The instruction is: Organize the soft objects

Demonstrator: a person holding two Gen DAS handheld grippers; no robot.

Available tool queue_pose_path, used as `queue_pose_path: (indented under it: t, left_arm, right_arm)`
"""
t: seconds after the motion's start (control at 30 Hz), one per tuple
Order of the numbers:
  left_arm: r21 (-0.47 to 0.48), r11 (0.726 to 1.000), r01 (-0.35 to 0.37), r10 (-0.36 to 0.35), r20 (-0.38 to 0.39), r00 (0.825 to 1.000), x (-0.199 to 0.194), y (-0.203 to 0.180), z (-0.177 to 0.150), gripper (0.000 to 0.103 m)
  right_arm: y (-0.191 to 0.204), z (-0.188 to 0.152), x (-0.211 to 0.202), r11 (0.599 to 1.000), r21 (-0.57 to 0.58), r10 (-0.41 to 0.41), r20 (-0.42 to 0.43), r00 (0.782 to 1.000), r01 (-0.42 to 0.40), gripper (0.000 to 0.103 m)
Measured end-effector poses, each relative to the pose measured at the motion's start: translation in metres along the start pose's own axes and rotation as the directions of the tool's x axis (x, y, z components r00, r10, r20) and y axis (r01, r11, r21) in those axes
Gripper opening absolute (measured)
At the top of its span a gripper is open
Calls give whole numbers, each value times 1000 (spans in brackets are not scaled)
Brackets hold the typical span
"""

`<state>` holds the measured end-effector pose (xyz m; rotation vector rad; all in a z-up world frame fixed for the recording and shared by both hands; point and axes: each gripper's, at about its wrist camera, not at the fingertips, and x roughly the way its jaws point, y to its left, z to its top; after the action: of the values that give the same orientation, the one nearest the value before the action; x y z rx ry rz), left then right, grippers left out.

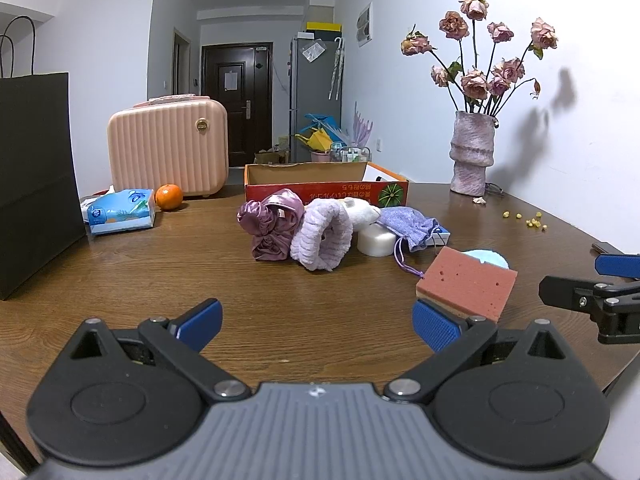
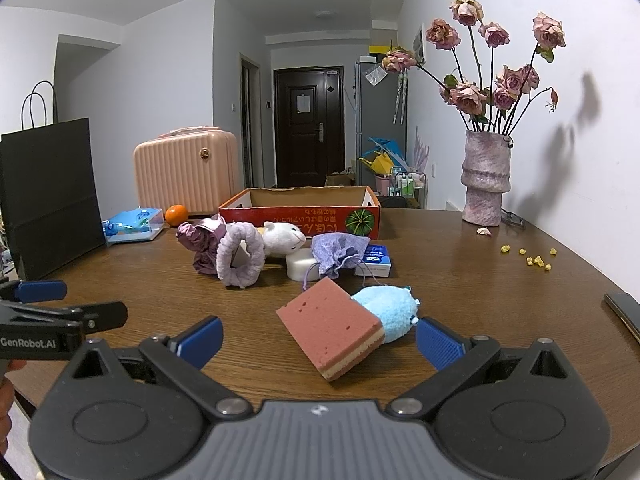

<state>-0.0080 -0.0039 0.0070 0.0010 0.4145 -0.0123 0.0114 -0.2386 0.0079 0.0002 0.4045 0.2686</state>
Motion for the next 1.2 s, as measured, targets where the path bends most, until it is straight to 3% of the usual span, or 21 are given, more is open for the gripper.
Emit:
queue_pose_path:
  t: [1.2]
  left_arm:
    - [0, 1000, 4, -4, -1, 1000, 0, -2, -2, 103]
  right_arm:
    - [-2, 1, 2, 1000, 1, -1, -3, 1000, 1, 103]
